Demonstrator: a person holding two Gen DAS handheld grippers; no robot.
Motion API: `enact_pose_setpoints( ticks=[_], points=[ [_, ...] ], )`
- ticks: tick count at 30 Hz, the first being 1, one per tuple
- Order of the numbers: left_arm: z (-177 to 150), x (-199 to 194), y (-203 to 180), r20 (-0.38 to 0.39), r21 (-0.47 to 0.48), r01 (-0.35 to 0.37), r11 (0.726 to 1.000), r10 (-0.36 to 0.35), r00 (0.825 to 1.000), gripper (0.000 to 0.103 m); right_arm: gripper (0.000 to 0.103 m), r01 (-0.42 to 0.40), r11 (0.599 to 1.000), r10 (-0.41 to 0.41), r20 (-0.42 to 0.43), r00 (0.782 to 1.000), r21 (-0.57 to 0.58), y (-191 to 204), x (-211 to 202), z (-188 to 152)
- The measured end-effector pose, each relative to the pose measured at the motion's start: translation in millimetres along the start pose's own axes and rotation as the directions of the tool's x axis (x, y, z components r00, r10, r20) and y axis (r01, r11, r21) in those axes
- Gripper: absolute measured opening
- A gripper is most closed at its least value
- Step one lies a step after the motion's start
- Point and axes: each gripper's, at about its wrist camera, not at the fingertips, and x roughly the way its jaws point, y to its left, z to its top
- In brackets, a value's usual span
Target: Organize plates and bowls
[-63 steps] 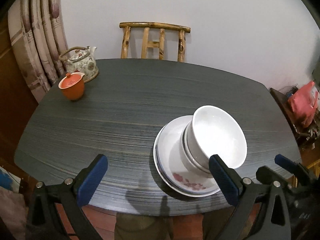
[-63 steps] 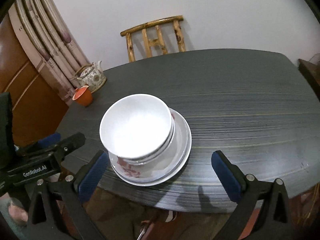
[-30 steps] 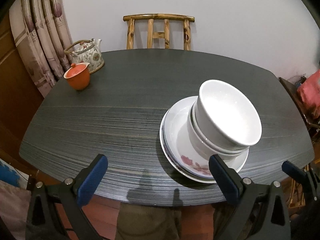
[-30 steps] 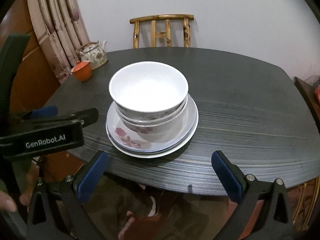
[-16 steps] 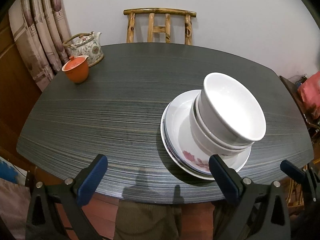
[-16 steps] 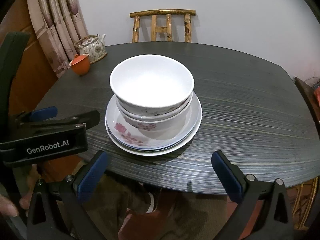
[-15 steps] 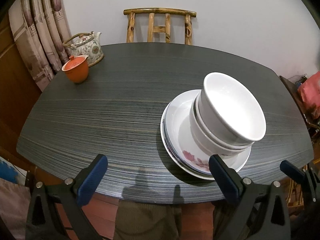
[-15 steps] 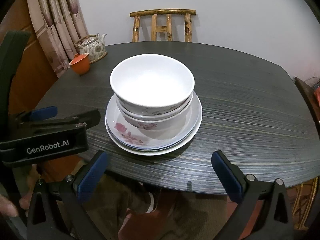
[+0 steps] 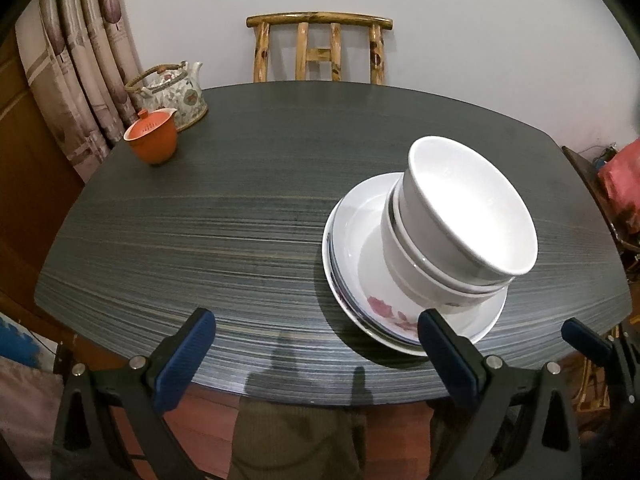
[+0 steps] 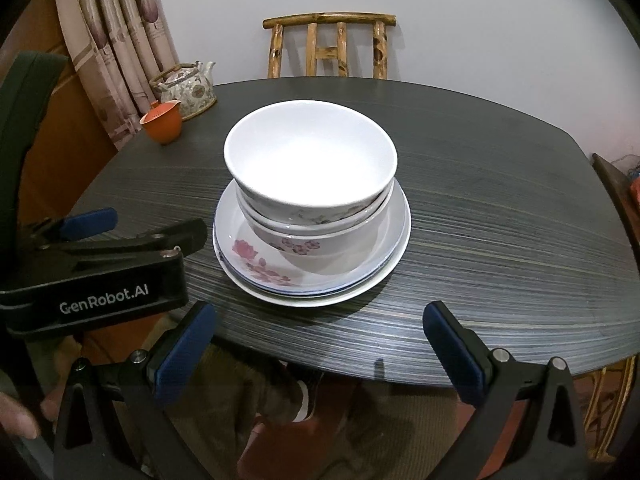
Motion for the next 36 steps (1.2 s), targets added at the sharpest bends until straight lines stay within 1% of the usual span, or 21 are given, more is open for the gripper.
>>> enact_pose_setpoints(
  ticks=[30,36],
  points=[
    [-3.0,5.4,2.2,-0.029,0.006,-0.007,1.0,0.008,1.0,0.103,0.103,-0.024,1.0,0.024,-0.048,0.999,0.011,0.4,8.6,-3.6],
    [-3.5,6.8,2.0,-0.028,0.013,-0.014,1.0,0.014,0.999,0.103,0.103,-0.024,1.0,0.024,-0.046,0.999,0.015,1.1,8.1,-3.9]
  ],
)
